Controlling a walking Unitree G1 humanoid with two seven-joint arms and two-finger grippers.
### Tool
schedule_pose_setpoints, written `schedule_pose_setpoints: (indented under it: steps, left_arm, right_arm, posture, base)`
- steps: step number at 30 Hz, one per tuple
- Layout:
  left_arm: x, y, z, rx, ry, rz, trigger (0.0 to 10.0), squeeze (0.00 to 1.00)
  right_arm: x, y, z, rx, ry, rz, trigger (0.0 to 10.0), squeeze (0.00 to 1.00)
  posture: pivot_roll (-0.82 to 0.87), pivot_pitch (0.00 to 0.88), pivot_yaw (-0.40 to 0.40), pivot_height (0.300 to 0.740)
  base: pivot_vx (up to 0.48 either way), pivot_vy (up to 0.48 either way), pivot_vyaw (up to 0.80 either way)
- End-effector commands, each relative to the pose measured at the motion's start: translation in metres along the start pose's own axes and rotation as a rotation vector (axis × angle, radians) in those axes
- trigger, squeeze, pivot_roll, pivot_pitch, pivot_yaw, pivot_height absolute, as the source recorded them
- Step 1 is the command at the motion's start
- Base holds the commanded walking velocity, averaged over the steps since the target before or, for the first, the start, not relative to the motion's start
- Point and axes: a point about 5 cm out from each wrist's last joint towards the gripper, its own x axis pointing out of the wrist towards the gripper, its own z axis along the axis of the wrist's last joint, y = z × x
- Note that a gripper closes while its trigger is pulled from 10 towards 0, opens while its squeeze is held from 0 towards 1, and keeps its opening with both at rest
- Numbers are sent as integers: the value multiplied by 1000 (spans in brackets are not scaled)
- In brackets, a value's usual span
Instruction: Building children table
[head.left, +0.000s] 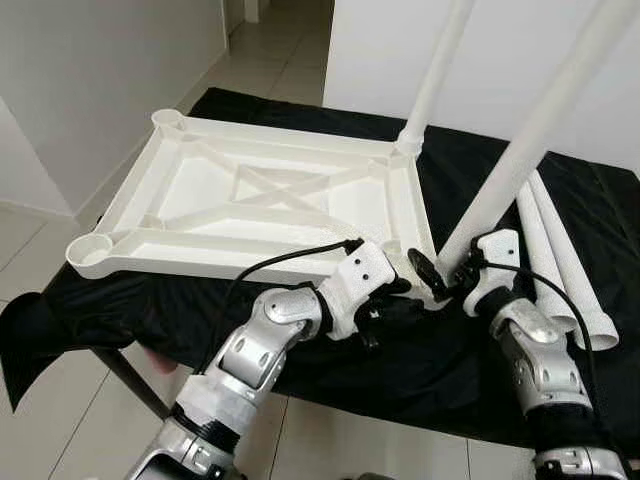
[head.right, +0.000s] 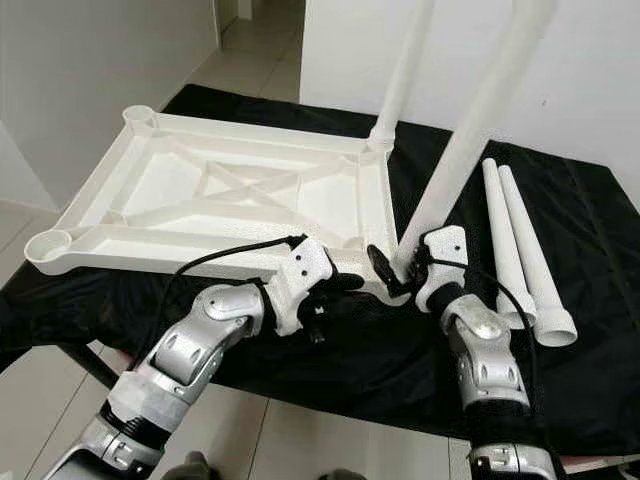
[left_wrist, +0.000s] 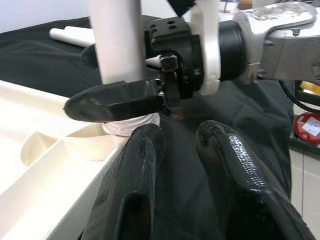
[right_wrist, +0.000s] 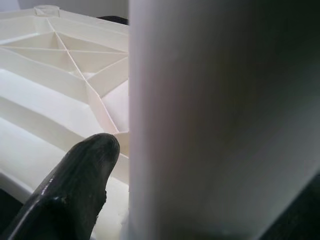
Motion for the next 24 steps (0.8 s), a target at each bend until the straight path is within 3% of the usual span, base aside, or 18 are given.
schedule_pose_setpoints:
  steps: [1,2,3,15,16,24]
  left_arm:
    - [3,0,-3,8,12,25,10000,0]
    - [3,0,-3,8,12,25,10000,0]
    - [4,0,-4,8,15,28,10000,0]
    - [5,2,-5,6,19,57,10000,0]
    - [5,2,-4,7,18,57,10000,0]
    - [4,3,-3,8,16,60,10000,0]
  right_arm:
    - [2,-1,-2,-12,17,30,4118,0]
    - [2,-1,-2,-12,17,30,4118,0]
    - [2,-2,-2,-5,23,41,0,0]
    - [-6,-4,-19,79,59,63,0,0]
    - [-6,-5,-20,93,55,50,10000,0]
    - [-8,-4,-23,155,56,-33,10000,0]
  posture:
    - [46,0,-50,740]
    - [46,0,-50,740]
    - [49,0,-55,740]
    - [45,0,-60,740]
    - [38,0,-55,740]
    - [37,0,-54,740]
  base:
    - [0,0,0]
    - [0,0,0]
    - [0,0,0]
    - [0,0,0]
    - [0,0,0]
    - [0,0,0]
